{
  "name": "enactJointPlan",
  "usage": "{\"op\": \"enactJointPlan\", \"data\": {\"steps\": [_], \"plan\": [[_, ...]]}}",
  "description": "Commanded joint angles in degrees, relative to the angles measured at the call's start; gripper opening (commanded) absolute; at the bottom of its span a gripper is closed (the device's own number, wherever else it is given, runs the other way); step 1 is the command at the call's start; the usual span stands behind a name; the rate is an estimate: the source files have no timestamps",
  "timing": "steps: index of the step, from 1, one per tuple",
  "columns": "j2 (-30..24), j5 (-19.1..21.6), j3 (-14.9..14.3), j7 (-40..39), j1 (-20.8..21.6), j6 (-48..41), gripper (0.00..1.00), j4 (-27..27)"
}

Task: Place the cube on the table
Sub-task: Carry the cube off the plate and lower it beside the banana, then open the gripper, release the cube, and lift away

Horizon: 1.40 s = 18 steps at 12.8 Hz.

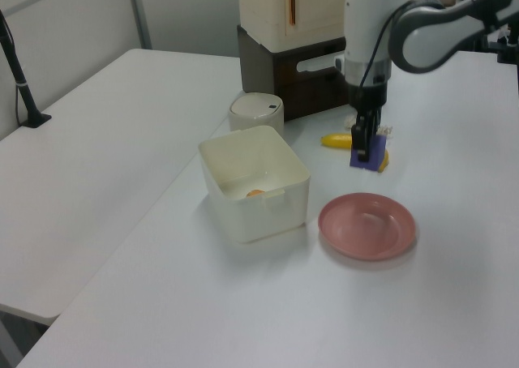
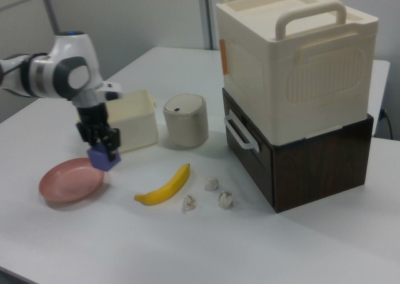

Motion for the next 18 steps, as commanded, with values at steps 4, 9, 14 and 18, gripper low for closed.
{"op": "enactJointPlan", "data": {"steps": [4,9,14,18], "plan": [[8.6,0.9,0.0,1.2,-7.8,7.3,1.00,5.4],[4.8,0.5,-0.1,-0.1,-8.8,1.4,1.00,7.7],[3.1,0.1,-0.3,-7.1,-15.3,-19.4,1.00,20.9],[2.5,-0.3,-0.2,-12.2,-20.6,-19.0,1.00,22.4]]}}
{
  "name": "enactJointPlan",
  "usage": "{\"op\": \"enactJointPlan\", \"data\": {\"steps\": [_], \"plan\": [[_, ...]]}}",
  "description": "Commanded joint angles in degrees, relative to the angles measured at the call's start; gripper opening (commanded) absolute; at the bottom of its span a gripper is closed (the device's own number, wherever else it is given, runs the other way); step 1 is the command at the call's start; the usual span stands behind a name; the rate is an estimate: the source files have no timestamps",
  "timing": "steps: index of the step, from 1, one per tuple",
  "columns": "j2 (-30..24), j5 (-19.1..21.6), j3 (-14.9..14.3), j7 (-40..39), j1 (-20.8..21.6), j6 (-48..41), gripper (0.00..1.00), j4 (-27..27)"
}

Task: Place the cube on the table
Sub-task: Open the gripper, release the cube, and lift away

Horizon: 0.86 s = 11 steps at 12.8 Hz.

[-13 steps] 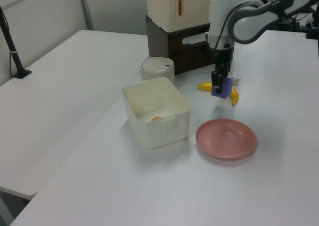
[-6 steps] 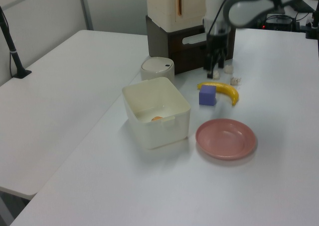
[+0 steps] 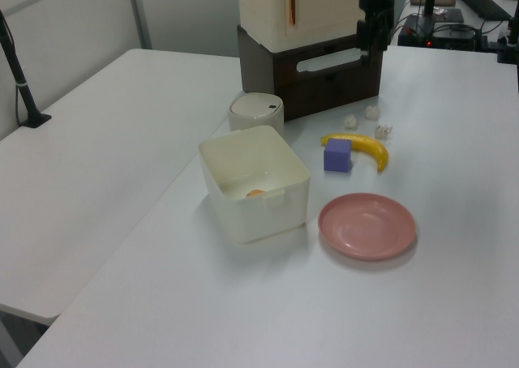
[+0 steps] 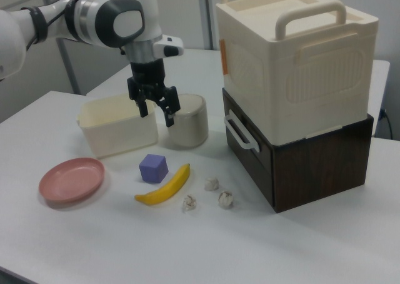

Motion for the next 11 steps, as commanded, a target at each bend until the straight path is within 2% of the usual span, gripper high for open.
{"op": "enactJointPlan", "data": {"steps": [1,5,11], "plan": [[0.1,-0.3,0.0,-2.9,-2.0,0.2,1.00,0.5],[0.1,0.5,0.0,-5.6,-3.8,0.5,1.00,0.5],[0.8,0.7,0.8,-5.4,-3.3,2.7,1.00,-0.5]]}}
